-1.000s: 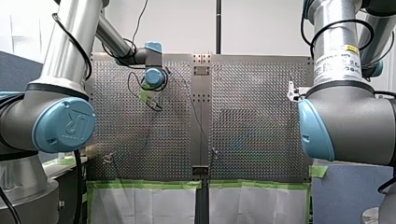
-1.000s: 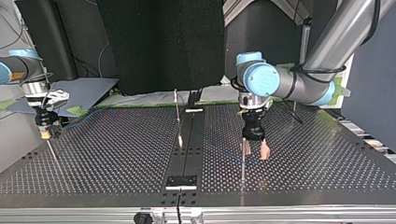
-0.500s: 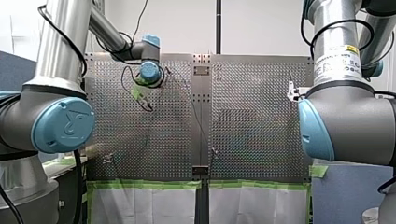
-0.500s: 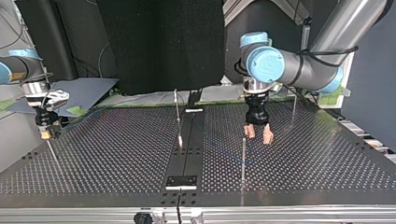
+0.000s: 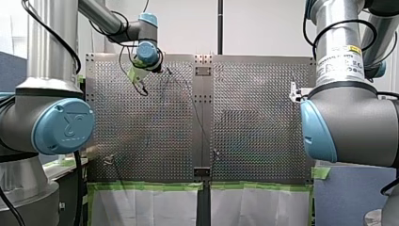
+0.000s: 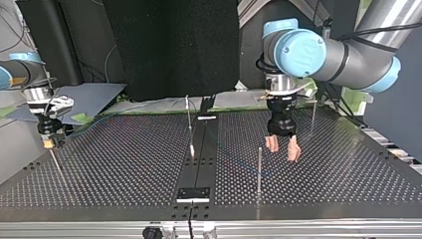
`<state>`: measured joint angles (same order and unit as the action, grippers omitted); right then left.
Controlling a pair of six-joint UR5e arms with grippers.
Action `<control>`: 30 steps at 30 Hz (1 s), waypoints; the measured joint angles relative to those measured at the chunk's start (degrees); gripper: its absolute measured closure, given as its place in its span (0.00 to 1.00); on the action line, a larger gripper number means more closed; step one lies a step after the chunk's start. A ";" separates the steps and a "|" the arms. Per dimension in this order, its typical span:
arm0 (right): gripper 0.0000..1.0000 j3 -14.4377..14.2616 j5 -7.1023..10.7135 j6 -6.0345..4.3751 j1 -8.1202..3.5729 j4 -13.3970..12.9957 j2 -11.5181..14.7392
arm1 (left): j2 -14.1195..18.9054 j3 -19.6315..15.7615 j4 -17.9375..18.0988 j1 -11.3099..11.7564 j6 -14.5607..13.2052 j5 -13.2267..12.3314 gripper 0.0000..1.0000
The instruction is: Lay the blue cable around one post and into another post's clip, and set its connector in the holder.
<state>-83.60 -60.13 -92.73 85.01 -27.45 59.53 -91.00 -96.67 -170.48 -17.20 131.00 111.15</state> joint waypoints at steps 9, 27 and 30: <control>0.02 0.00 0.00 0.00 0.00 0.00 0.00 | 1.20 4.22 -4.26 -1.31 -4.23 -3.20 0.00; 0.02 0.00 0.00 0.00 0.00 0.00 0.00 | -0.37 12.67 -12.68 -3.64 -12.67 -0.39 0.00; 0.02 0.00 0.00 0.00 0.00 0.00 0.00 | -0.41 14.09 -14.07 -3.77 -14.08 -0.43 0.00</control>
<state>-83.60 -60.13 -92.73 85.02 -27.45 59.53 -91.41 -82.59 -184.56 -20.97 116.92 110.72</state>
